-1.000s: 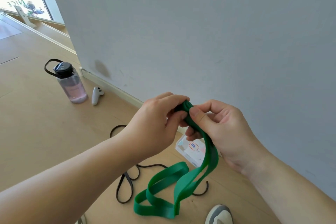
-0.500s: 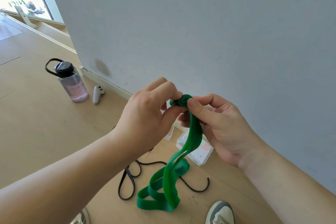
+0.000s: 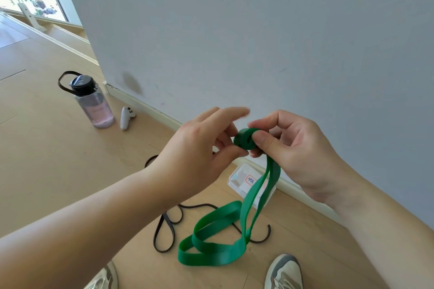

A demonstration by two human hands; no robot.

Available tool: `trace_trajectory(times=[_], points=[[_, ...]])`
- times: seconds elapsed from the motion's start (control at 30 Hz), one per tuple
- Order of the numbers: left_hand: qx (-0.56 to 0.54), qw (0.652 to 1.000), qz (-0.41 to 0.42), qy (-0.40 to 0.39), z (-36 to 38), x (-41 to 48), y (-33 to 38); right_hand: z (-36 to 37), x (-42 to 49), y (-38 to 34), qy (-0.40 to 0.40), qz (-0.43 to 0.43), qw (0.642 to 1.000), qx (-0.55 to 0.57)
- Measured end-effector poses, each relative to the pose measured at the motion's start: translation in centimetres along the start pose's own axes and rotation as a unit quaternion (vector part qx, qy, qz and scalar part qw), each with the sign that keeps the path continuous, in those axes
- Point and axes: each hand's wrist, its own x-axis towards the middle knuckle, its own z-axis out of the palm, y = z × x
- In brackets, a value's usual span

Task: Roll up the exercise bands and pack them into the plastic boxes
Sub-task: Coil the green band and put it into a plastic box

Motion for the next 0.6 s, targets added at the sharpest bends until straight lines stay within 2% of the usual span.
trace_trajectory(times=[0.13,0.33,0.5,0.6], points=[[0.112,0.989,0.092,0.011,0.3,-0.3,-0.1,0.7,0.0,0.0,0.004,0.012,0.998,0.06],[0.171,0.98,0.092,0.04,-0.2,0.0,0.4,1.7,0.2,0.1,0.014,0.061,0.965,0.254],[0.182,0.979,0.07,0.054,-1.2,0.3,0.1,1.3,0.0,0.7,0.002,0.037,0.98,0.195],[0.171,0.981,0.07,0.066,-1.0,0.2,0.4,1.5,-0.1,0.7,0.001,0.013,0.979,0.205]])
